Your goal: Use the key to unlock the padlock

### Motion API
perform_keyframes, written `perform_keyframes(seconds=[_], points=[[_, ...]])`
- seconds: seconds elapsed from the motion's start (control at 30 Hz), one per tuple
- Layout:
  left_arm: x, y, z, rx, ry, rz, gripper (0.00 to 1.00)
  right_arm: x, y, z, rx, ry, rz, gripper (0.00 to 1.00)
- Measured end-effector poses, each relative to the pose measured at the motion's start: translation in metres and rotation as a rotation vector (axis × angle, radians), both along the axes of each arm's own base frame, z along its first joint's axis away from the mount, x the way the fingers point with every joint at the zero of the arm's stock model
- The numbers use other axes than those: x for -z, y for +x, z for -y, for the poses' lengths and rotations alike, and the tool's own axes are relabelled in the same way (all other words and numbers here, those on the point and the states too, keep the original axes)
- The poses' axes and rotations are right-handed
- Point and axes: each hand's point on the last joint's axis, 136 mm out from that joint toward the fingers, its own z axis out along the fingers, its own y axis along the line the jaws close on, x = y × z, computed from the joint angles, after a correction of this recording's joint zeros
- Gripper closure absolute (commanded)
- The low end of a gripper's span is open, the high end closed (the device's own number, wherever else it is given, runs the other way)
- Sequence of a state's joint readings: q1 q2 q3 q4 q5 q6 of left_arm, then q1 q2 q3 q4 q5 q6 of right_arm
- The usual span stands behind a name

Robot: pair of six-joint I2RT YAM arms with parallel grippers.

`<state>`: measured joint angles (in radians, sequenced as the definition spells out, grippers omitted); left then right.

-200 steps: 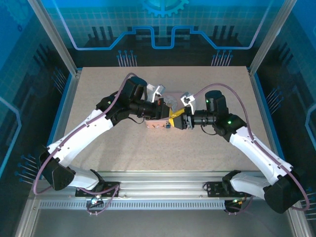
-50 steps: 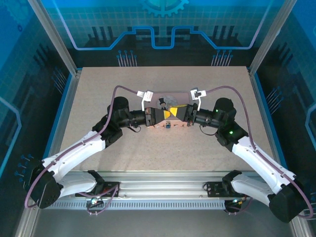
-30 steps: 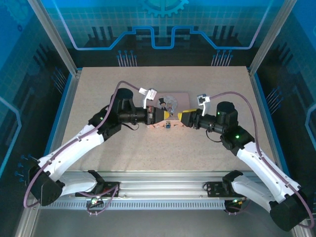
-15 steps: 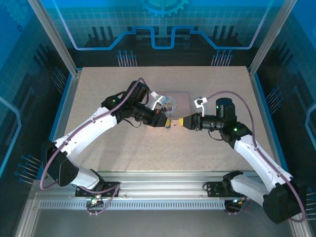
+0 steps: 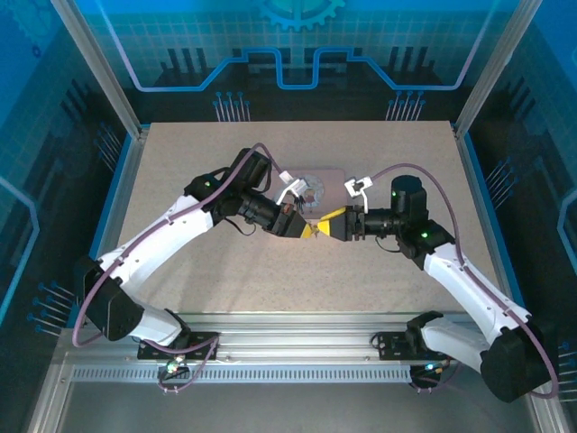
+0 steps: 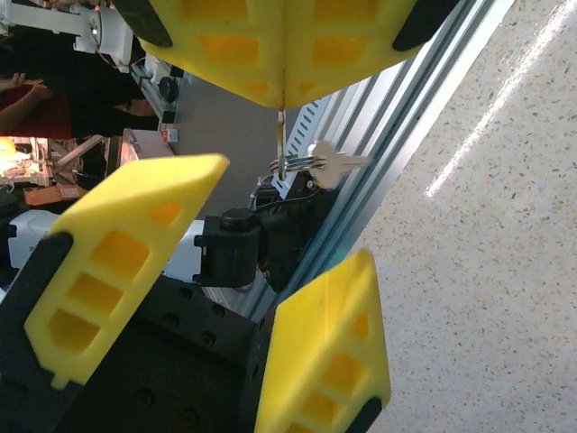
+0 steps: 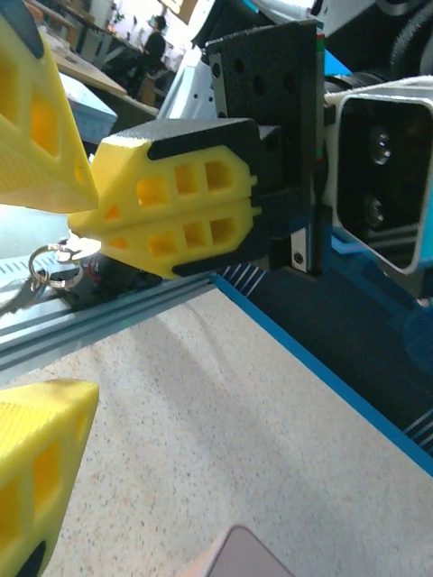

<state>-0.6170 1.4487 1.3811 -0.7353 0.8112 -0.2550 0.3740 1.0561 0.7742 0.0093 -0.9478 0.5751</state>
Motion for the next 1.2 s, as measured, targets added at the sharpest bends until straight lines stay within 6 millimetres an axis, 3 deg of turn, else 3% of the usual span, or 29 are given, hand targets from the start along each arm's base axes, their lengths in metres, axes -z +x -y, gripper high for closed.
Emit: perform_keyframes(seconds=[0.23, 0.6, 0.77, 0.83, 0.9, 1.0, 1.1, 1.2], points=[[-0.005, -0.003, 0.001, 0.016, -0.022, -0.002, 1.00, -0.004, -0.006, -0.009, -0.050, 0.005, 0.010, 0.62], [-0.003, -0.004, 0.000, 0.018, -0.019, -0.009, 1.00, -0.009, -0.009, -0.012, -0.095, 0.014, 0.023, 1.00], [-0.004, -0.004, 0.000, 0.025, -0.021, 0.004, 1.00, -0.010, -0.011, -0.011, -0.108, 0.007, 0.040, 1.00], [-0.004, -0.003, -0.001, 0.021, -0.021, 0.005, 0.81, -0.010, -0.012, -0.011, -0.107, 0.001, 0.049, 1.00], [-0.004, 0.000, -0.003, 0.007, -0.023, 0.010, 0.75, -0.010, -0.013, -0.010, -0.102, -0.005, 0.059, 1.00], [-0.007, 0.010, -0.013, -0.053, -0.040, 0.019, 0.58, -0.013, -0.015, -0.007, -0.085, -0.013, 0.084, 1.00], [-0.009, 0.020, -0.026, -0.131, -0.059, 0.030, 0.56, -0.017, -0.014, -0.005, -0.060, -0.016, 0.114, 1.00], [-0.011, 0.029, -0.037, -0.212, -0.081, 0.048, 0.45, -0.017, -0.012, -0.002, -0.026, -0.023, 0.132, 1.00]])
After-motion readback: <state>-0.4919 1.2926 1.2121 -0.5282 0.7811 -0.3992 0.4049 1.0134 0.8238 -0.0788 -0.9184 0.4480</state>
